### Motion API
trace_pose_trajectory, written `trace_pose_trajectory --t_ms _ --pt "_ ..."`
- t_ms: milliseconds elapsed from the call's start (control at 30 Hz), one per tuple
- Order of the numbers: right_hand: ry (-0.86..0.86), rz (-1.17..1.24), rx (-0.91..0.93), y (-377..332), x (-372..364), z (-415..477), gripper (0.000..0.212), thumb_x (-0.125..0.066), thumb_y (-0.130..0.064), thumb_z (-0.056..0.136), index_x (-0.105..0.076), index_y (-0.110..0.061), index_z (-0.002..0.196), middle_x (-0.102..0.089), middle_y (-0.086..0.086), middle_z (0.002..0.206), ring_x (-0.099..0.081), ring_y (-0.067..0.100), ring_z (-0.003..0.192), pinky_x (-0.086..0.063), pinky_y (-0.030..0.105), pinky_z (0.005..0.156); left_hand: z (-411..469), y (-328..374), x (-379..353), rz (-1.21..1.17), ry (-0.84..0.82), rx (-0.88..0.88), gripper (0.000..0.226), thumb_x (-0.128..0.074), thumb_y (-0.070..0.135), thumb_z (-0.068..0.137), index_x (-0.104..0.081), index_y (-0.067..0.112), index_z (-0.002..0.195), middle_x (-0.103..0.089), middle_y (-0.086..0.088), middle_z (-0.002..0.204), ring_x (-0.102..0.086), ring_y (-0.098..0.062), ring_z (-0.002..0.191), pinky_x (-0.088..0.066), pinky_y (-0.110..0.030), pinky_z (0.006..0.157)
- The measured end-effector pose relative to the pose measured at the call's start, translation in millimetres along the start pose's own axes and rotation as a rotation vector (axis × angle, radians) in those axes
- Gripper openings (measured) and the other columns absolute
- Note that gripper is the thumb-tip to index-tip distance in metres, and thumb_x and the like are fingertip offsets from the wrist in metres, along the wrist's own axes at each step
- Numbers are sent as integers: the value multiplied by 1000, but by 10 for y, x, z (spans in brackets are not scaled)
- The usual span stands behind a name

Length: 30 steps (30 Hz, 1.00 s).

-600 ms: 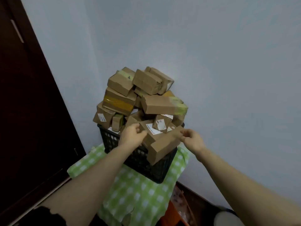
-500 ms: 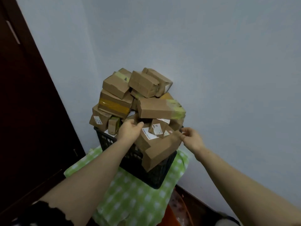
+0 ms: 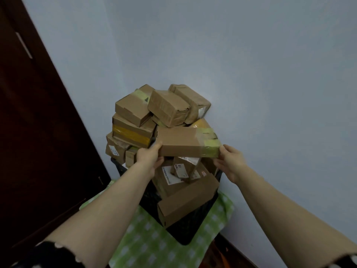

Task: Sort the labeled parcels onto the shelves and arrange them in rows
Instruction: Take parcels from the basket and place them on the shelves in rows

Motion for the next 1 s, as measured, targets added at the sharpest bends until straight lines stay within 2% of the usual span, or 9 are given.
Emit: trace_pose_trajectory --t_ms 133,200,333,433,600,733,867,933,1000 --pt "18 117 -2 1 -79 47 32 -51 -15 98 -55 -5 128 -62 5 92 -63 18 83 -52 33 88 -23 15 38 -89 -31 46 40 -70 20 86 -50 3 116 -52 -11 100 -57 -26 91 -54 -30 76" --pt "33 138 5 8 -109 7 30 -56 -20 95 -57 -3 119 -62 5 92 -63 19 85 -52 36 91 -40 6 80 -107 -45 62 42 -70 20 85 -48 5 118 -51 -10 97 -56 -24 86 -53 -30 71" --pt "97 113 46 20 -106 -102 30 -57 -20 94 -55 -3 119 -60 6 93 -62 24 97 -55 36 87 -117 -22 151 -98 -85 98 43 -69 20 86 -49 7 122 -54 -14 112 -57 -23 81 -53 -31 66" --pt "153 119 42 3 -112 -186 25 -56 -18 95 -54 -3 115 -56 5 90 -60 23 91 -54 39 89 -187 -36 176 -93 -151 116 32 -65 20 89 -51 10 116 -55 -12 108 -55 -20 80 -51 -31 75" --pt "157 143 17 25 -102 -331 27 -56 -18 94 -54 -3 117 -53 5 90 -58 22 84 -56 38 82 -263 -29 241 -78 -185 115 33 -67 21 86 -53 11 114 -55 -10 99 -57 -22 82 -52 -30 63" --pt "141 170 12 16 -58 -444 26 -56 -18 93 -53 -5 115 -52 5 87 -56 19 73 -55 37 77 -376 -39 290 -90 -240 102 32 -65 17 87 -52 10 115 -55 -10 96 -56 -22 80 -52 -29 64" --pt "53 193 -5 -27 -56 -613 22 -59 -28 88 -58 -11 102 -58 8 88 -59 21 76 -57 36 70 -457 44 460 -135 -345 70 33 -64 9 85 -54 7 116 -54 -16 113 -60 -26 91 -55 -31 66" --pt "-57 183 -6 -77 -89 -704 17 -60 -24 88 -60 -10 98 -61 7 86 -61 18 75 -58 32 64 -488 115 594 -165 -418 46 24 -62 5 85 -56 5 108 -59 -17 109 -62 -26 89 -58 -31 69" --pt "-183 201 4 -147 -170 -804 11 -59 -16 88 -61 -8 95 -64 7 83 -63 18 72 -58 28 57 -512 192 763 -193 -444 38 27 -59 4 85 -55 4 112 -62 -17 104 -64 -26 89 -58 -32 71"
Point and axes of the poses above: each hand's wrist, its own z-axis towards the middle knuckle, its own x-axis out of the back of the hand, y = z × x, the point moved 3 cm from there along z, towards the middle knuckle
